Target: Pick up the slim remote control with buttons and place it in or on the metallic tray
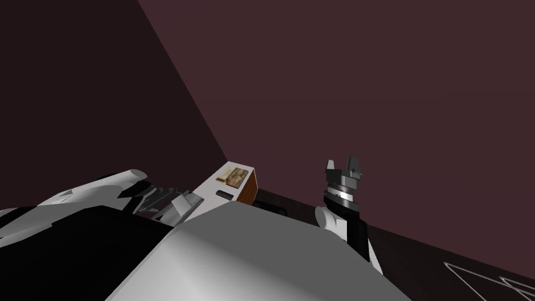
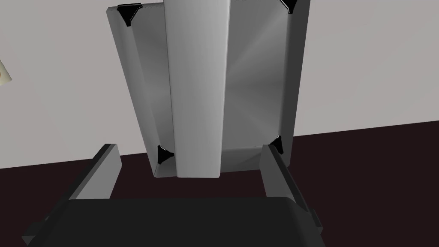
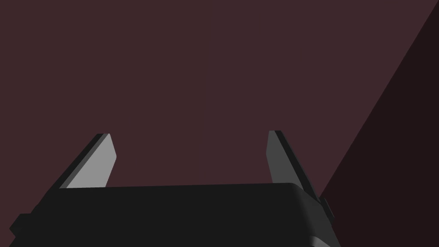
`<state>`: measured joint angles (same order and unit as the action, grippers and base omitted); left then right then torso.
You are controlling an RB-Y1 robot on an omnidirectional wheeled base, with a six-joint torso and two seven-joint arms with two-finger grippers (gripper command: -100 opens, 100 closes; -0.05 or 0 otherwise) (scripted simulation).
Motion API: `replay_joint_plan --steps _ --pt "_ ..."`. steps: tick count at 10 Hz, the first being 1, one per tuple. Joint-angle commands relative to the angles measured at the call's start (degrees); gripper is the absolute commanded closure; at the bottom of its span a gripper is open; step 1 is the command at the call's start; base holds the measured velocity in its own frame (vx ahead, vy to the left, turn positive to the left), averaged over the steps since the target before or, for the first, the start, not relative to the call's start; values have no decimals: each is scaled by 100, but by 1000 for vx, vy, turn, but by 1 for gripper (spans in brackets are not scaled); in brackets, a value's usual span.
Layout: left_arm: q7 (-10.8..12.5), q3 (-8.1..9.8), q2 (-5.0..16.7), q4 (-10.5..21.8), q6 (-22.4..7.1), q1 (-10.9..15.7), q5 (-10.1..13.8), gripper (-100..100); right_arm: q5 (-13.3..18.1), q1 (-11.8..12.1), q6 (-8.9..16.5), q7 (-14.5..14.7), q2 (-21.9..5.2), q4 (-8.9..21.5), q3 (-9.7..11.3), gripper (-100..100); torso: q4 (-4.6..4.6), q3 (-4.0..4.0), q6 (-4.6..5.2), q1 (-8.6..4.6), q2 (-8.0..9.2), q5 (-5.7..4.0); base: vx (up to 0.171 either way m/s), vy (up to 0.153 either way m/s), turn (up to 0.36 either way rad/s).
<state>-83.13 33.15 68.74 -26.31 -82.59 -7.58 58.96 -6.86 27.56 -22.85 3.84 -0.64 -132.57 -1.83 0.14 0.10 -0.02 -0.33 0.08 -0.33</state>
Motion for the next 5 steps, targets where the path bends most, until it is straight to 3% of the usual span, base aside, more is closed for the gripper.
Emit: replay_joint_plan --steps 1,5 --pt "0 0 0 0 0 0 0 0 0 0 0 0 0 0 0 0 0 0 0 0 0 0 0 0 0" --pt "0 0 0 0 0 0 0 0 0 0 0 0 0 0 0 0 1 3 0 2 5 1 0 0 0"
